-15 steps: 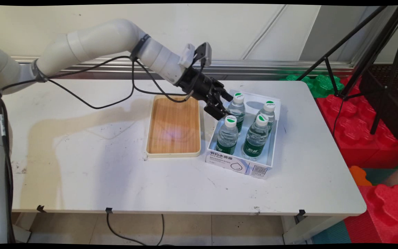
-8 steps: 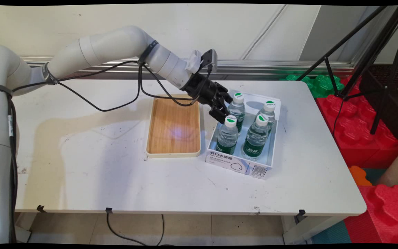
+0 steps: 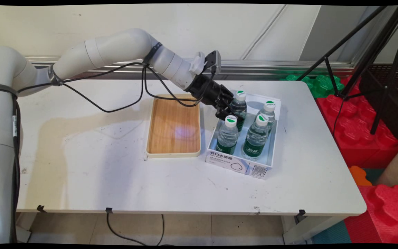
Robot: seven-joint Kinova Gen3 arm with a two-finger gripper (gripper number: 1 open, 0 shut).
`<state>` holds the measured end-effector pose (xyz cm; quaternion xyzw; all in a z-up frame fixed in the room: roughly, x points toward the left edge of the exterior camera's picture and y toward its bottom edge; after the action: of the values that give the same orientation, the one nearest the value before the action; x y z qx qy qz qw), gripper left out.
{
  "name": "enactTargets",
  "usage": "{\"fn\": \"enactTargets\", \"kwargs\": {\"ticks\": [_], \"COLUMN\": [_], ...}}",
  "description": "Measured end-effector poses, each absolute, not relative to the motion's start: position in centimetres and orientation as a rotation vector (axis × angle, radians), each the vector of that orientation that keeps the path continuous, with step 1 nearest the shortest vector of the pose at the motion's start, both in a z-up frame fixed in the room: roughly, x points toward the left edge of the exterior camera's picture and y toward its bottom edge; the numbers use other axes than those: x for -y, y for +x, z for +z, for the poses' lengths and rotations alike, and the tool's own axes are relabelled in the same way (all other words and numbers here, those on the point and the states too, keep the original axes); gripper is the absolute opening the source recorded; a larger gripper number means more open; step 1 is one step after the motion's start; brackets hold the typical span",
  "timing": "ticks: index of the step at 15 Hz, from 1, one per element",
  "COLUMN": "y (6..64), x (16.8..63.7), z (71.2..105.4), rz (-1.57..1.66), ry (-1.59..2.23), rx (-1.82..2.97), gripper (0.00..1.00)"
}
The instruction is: Place the picked object on the tray
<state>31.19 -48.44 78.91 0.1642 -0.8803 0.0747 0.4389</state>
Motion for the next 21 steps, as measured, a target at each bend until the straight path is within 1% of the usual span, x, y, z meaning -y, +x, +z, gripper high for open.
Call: {"fn": "enactTargets", "kwargs": {"ticks": [6, 9, 14, 21], "y": [31.2, 31.4, 32.6, 35.7], "x": [48.6, 48.5, 47.7, 45.2], "z": [79.1, 80.0, 82.3, 87.3], "rz": [0.196, 0.210, 0.236, 0.284], "ry": [0.401, 0.412, 0.431, 0.453], "rx": [2.183, 2.163, 2.130, 2.084], "gripper": [0.00, 0.00, 0.00, 0.00]}}
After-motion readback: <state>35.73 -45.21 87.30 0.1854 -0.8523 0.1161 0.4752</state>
